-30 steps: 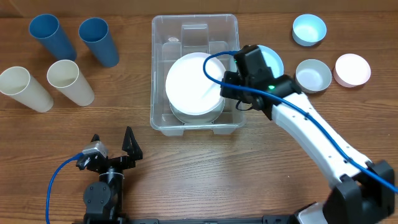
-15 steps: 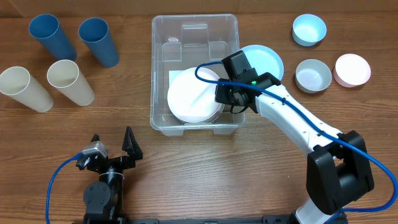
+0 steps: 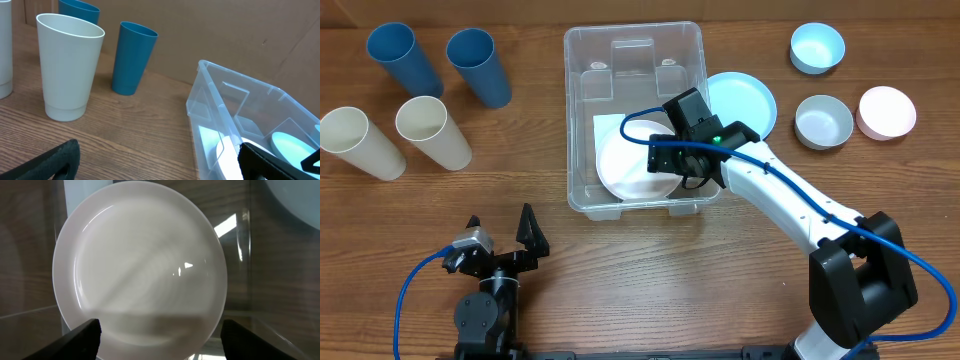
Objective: Pack container
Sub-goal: 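Lift the plate and lay it in the bin on the first plate, then release and move the right gripper to grasp the light blue plate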
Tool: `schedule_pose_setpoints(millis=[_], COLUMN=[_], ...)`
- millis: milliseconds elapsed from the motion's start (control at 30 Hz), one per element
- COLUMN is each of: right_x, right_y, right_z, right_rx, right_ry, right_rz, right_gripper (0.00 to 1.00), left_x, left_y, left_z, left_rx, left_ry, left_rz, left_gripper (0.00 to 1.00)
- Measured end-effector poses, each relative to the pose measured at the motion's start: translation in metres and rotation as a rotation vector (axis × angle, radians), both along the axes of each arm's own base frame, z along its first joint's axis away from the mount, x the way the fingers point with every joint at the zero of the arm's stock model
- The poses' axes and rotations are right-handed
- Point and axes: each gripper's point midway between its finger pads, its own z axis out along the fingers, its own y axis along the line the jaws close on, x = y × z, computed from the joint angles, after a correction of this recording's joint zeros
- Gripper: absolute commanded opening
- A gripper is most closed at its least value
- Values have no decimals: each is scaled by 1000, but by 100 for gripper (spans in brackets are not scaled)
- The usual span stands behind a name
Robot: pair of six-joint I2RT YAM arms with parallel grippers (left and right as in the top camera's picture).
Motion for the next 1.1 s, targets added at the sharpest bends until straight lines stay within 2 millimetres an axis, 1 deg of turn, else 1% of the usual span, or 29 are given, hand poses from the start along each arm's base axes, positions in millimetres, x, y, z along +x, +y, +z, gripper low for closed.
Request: schedule_pose_setpoints(millis=[67,133,200,267,300,333,367,433,467,533,600,633,667,733,800,933,1000,1100], right_x=[-2,0,6,15,18,17,14,9,7,-1,-3,-3,-6,-11,-20,-27,-32,-33], right_y=[-1,0,4,8,10,7,0,-19,-32,-65,-94,-101,-112,-121,-124,-127,-129,-127], right_z=[3,13,38,70,91,102,114,123,122,114,108,105,95,79,59,37,31,31], right_rx=[-8,-10,-4,13,21,15,-4,-46,-73,-129,-162,-170,-187,-208,-228,-241,-249,-241], right_ry=[10,10,-6,-44,-62,-63,-52,-22,3,79,126,136,165,204,248,279,299,304], right_rz=[6,9,14,18,19,12,-8,-59,-94,-176,-256,-276,-305,-330,-339,-363,-369,-369], right_gripper=[79,79,80,81,82,82,83,83,83,84,84,84,84,84,84,84,84,84], left_x=[0,0,0,0,0,0,0,0,0,0,0,0,0,0,0,0,0,0], left_y=[0,0,0,0,0,0,0,0,0,0,0,0,0,0,0,0,0,0], left_z=[0,0,0,0,0,0,0,0,0,0,0,0,0,0,0,0,0,0], left_rx=[0,0,0,0,0,0,0,0,0,0,0,0,0,0,0,0,0,0], left_ry=[0,0,0,0,0,0,0,0,0,0,0,0,0,0,0,0,0,0], left_rz=[0,0,0,0,0,0,0,0,0,0,0,0,0,0,0,0,0,0], left_gripper=[100,100,100,100,100,100,100,100,100,100,100,100,100,100,100,100,100,100])
